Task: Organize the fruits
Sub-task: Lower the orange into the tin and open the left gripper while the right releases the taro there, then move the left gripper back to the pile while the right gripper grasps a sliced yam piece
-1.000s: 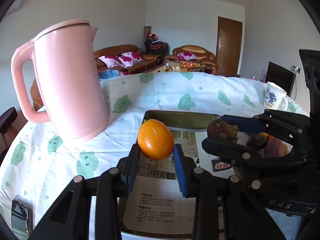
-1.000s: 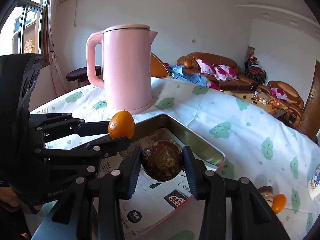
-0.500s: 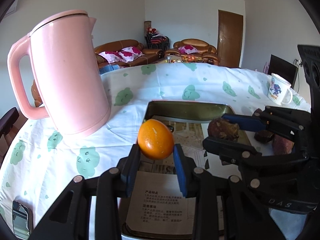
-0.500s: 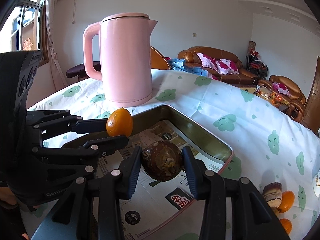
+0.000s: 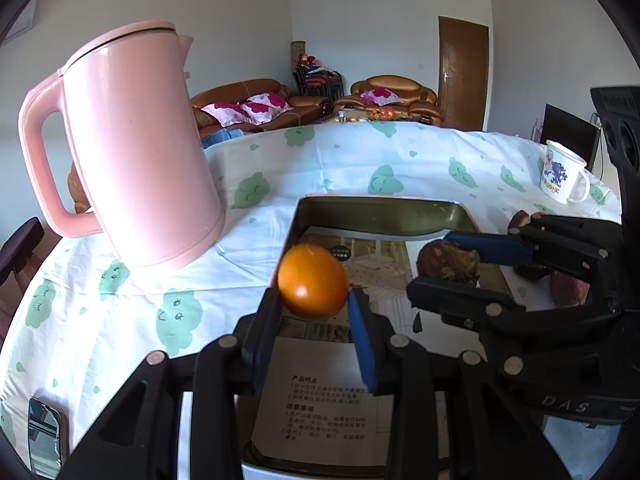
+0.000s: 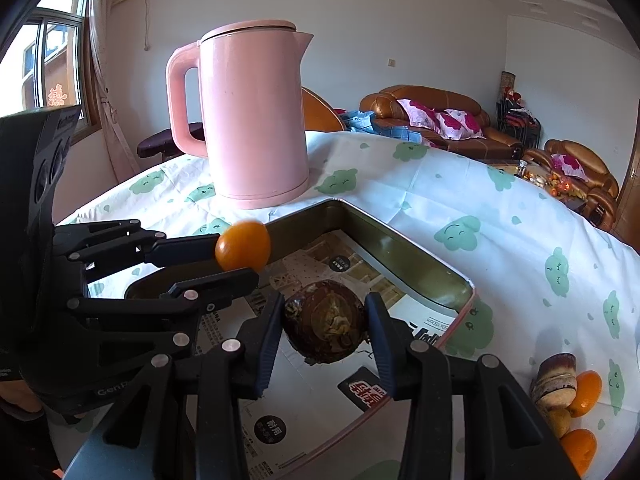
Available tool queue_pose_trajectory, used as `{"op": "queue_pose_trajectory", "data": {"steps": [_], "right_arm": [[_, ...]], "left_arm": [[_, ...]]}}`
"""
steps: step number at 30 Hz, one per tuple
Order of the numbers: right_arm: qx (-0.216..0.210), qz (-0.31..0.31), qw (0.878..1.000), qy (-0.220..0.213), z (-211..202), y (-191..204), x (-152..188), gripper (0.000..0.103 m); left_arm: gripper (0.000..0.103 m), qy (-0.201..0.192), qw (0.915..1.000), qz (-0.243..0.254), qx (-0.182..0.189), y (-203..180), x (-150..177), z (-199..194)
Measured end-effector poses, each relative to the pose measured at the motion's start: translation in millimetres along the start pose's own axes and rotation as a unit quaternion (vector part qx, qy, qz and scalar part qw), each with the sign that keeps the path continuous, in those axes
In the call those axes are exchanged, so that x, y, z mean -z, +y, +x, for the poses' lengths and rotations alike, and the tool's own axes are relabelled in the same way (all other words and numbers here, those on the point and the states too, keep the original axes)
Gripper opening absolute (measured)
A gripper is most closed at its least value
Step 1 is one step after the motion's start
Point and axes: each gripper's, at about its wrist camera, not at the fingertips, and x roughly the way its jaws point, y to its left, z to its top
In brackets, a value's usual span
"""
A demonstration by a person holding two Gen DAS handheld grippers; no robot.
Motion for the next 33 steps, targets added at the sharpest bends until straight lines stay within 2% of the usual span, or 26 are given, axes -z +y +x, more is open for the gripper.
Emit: {"op": "queue_pose_trajectory", "data": {"steps": [6,8,10,12,16,20,24,28,33], "right_arm": [[0.014,0.000,1.000,-0.009,-6.7,-1.1,-0.6,0.053],[0.015,0.001,1.000,-0.013,-9.3,-2.3,-0.2,0.054],[0.017,0.003,1.000,-0.015,-12.3,-3.3,0.1,0.054],[0.017,0.007,1.000,-0.023,-17.3,-4.6,0.5,0.056],[0.025,0.008,0.999,-0.033,-27.7,-6.4,1.5,0.063],[0.036,0.010,0.999,-0.035,-38.1,-11.6,5.8,0.064],[0.054,0.011,0.998,-0.033,-51.1,-18.7,13.8,0.064],[0.080,0.010,0.996,-0.031,-67.6,-27.4,24.5,0.064],[0.110,0.027,0.993,-0.033,-100.1,-46.3,48.7,0.064]], "left_arm": [[0.041,-0.006,1.0000,-0.004,-0.001,0.9,-0.7,-5.7],[0.049,-0.010,0.9999,-0.005,-0.010,1.4,-1.3,-8.0],[0.067,-0.016,0.9994,-0.008,-0.029,3.4,-1.6,-11.0],[0.072,-0.023,0.9992,-0.012,-0.031,5.5,-2.4,-14.7],[0.077,-0.032,0.9988,-0.008,-0.035,2.4,-4.3,-22.4],[0.080,-0.037,0.9989,-0.001,-0.029,-7.2,-5.9,-28.5],[0.091,-0.047,0.9984,0.008,-0.031,-19.8,-8.3,-35.4],[0.099,-0.057,0.9982,0.014,-0.016,-35.8,-10.6,-43.8],[0.100,-0.065,0.9973,0.033,0.013,-69.5,-9.5,-51.8]]}}
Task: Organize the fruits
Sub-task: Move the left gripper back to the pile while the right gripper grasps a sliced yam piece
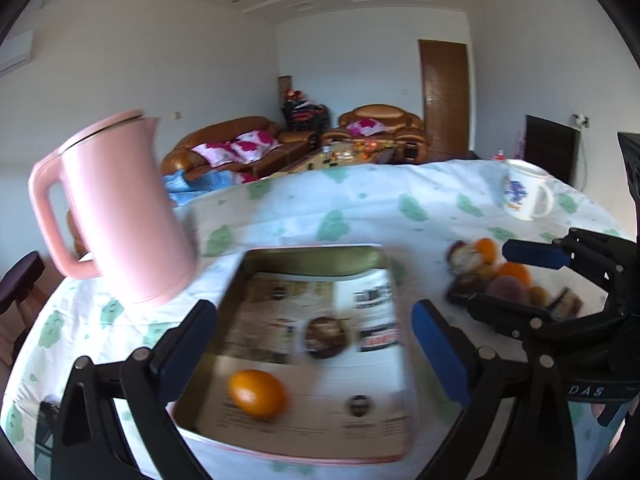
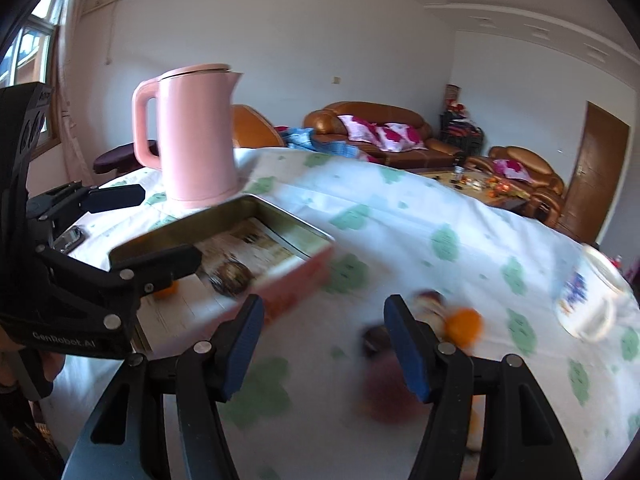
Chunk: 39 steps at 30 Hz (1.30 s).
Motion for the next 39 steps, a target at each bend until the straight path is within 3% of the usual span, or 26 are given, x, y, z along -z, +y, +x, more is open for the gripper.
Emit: {"op": "queue_pose_trajectory", "data": {"steps": [6,11,22,24,26,31,39], "right_arm": [[0.065,0.059,0.996,0.017,-38.3,-54.6,38.9,0.064],[0.102,0.089,0.989,0.053,-51.4,-90.0,65.2,0.064],[0.065,0.089,0.988,0.105,-26.9,-90.5,80.7,0.063],[0.059,0.092,0.987,0.116,-21.6,-91.3,81.9,0.050],[0.053,0.091,0.987,0.122,-18.7,-90.8,81.7,0.045],[0.059,0.101,0.988,0.105,-23.8,-92.6,76.0,0.044],[0.112,0.127,0.982,0.084,-23.2,-110.7,67.5,0.043]], "left_arm": [[0.101,0.012,0.9982,0.019,0.056,-46.8,5.1,5.2],[0.101,0.027,0.9956,0.039,0.081,-78.8,10.2,13.0],[0.101,0.051,0.9928,0.038,0.101,-103.3,11.5,26.9],[0.101,0.052,0.9925,0.036,0.105,-103.9,11.0,27.8],[0.101,0.055,0.9917,0.034,0.111,-104.3,10.3,29.0],[0.101,0.063,0.9903,0.024,0.122,-107.2,7.1,36.2],[0.097,0.090,0.9853,0.004,0.145,-115.9,-0.3,57.7]]}}
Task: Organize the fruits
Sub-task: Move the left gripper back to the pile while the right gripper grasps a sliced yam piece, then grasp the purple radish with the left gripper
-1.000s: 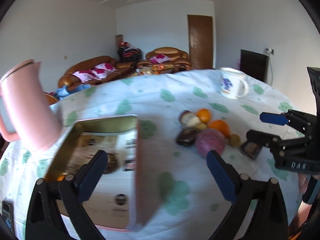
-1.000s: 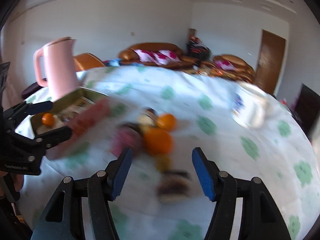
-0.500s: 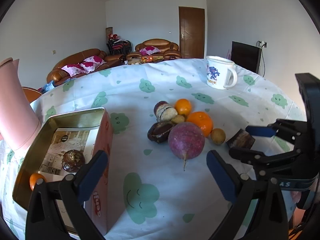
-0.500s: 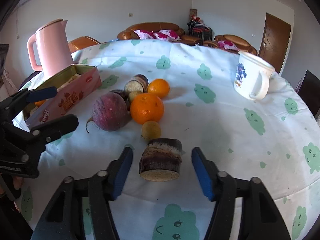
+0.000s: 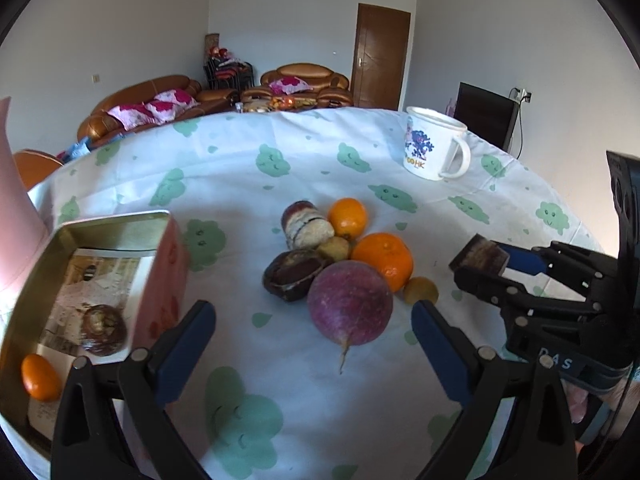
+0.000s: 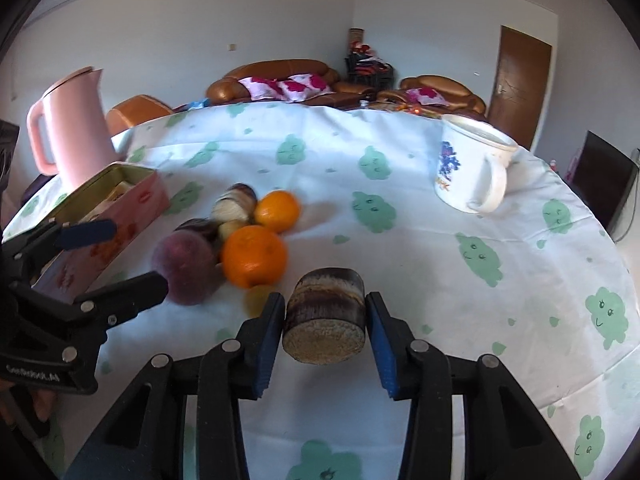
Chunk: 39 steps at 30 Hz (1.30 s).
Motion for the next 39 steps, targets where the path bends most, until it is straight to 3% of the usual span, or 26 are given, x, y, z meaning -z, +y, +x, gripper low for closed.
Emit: {"op": "queue_pose_trajectory", "data": {"steps": [7,12,14,39], "right_arm": [[0.004,0.007,1.000,0.005,5.4,-1.6,-3.6,0.044],[-0.004,0.003,1.000,0.009,7.2,-0.8,-3.3,0.044],[-0.001,-0.001,1.000,0.008,6.8,0.8,-3.1,0.044],[-0.022,-0.013,0.998,-0.054,-16.6,4.5,-0.8,0.044]], "left_arm": [[0.073,0.033,0.9993,0.009,0.018,-9.8,-3.0,20.1],[0.063,0.050,0.9984,0.008,0.027,-11.4,-4.8,29.4],[0.054,0.046,0.9981,0.005,0.041,-10.3,-4.6,27.8],[0.054,-0.010,0.9988,0.026,0.040,-16.5,-4.9,5.3]]}}
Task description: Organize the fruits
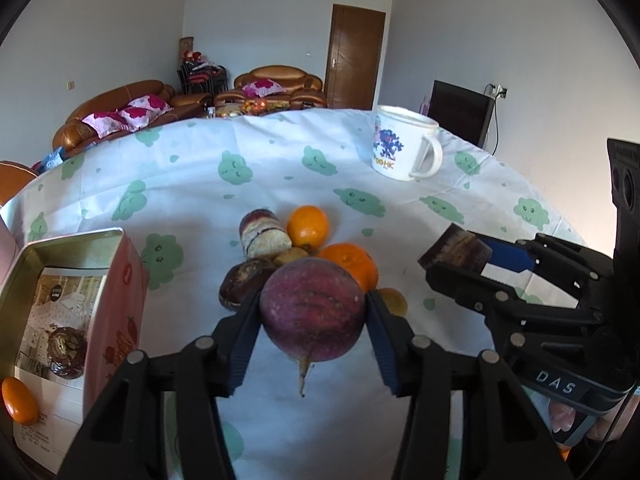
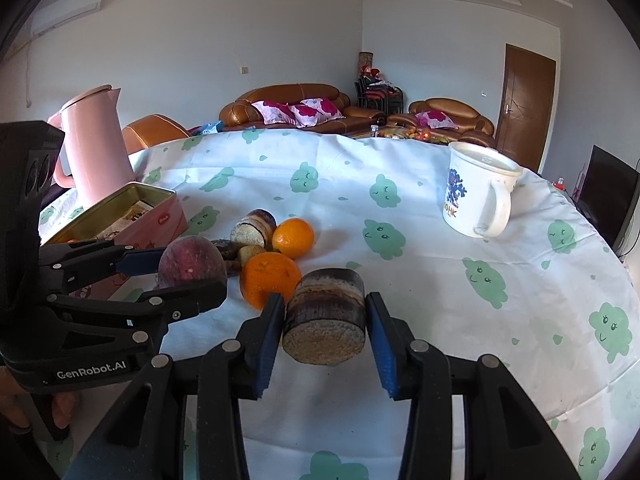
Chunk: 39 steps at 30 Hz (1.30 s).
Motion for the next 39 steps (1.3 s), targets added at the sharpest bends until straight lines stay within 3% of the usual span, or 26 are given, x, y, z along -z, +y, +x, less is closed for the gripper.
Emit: {"op": "queue_pose_trajectory", "data": {"steps": [39], "right_arm": [[-0.006,-0.003,0.997,-0.070,-26.6,2.6,3.5,0.042]], "left_arm": [[0.054,-0.088,0.9955,0.008,-0.036,-1.9,3.5,-33.8]]}}
